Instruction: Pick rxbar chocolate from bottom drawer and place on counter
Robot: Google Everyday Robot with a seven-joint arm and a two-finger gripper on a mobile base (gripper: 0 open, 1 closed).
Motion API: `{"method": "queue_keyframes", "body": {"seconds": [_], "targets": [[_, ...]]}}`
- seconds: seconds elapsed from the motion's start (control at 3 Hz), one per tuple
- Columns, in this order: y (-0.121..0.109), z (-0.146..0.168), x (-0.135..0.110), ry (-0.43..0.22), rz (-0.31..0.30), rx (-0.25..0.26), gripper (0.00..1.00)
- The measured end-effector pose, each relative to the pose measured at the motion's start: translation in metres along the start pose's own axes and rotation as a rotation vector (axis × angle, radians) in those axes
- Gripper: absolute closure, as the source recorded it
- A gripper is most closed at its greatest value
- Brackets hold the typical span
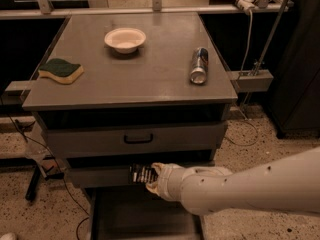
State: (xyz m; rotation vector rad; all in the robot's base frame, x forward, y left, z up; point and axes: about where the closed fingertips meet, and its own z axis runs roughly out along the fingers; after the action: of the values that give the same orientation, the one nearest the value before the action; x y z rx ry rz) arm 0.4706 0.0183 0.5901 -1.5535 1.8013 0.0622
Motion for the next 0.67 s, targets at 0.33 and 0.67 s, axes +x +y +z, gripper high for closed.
{"method": "queue_keyframes", "body": {"seconds": [0.33,0.67], "targets": [[-0.020,-0.017,-0.027,-0.024,-0.041,0.021,1.00],[-0.040,-0.032,-0.045,-0.031,-0.081,0.041,1.00]]}}
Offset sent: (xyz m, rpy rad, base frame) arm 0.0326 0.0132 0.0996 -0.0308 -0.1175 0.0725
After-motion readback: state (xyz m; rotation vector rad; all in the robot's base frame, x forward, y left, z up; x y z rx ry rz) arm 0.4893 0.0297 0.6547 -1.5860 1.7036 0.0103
